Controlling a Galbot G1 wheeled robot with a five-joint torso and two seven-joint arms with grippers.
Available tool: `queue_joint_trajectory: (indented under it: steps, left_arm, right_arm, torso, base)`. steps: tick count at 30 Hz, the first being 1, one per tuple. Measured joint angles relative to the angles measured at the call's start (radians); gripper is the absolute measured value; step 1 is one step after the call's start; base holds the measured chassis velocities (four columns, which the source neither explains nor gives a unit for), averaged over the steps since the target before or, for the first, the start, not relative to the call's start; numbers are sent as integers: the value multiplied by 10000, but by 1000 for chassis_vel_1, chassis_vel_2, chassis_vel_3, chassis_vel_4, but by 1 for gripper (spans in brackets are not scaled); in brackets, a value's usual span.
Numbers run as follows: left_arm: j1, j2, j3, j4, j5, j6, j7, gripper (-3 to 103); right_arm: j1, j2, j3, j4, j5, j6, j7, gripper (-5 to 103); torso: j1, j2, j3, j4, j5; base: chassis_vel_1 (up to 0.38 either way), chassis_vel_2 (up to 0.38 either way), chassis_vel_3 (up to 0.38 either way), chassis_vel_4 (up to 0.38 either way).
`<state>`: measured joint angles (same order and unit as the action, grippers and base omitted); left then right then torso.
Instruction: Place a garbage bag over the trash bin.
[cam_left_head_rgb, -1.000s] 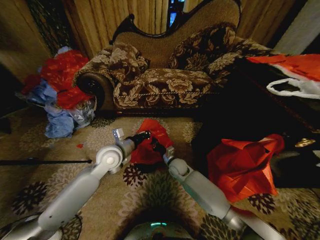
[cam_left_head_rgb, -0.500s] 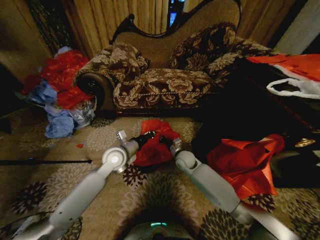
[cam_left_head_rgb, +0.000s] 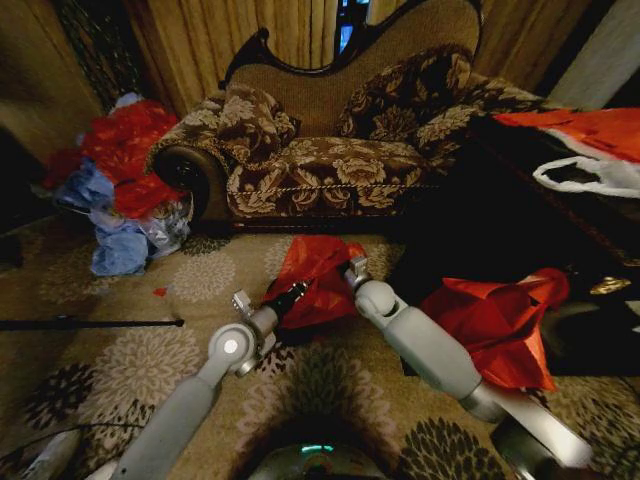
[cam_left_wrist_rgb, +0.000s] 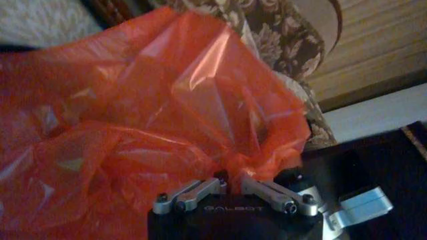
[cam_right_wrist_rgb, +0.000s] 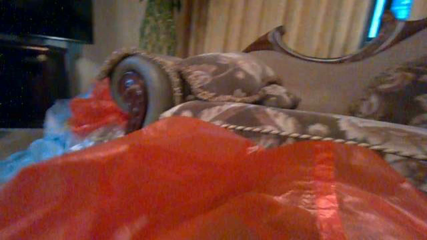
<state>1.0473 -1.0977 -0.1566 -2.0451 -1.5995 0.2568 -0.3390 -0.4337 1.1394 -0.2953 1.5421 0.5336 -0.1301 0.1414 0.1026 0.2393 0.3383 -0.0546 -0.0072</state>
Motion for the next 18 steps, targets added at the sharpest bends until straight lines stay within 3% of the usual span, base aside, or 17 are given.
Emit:
queue_joint_trajectory:
  steps: [7, 18]
  left_arm:
    - [-429, -288, 402, 573, -4, 360, 125, 0]
    - [-754, -354, 485, 999, -44, 586, 130, 0]
  right_arm:
    - [-121, 477, -786, -220, -39, 237, -250, 0]
    - [218, 521, -1386, -489, 94, 506, -776, 0]
  torso:
    - [0, 0, 1, 1, 1]
    - [0, 0, 0, 1, 0]
  base:
    - [0, 0, 0, 0]
    - [0, 0, 0, 0]
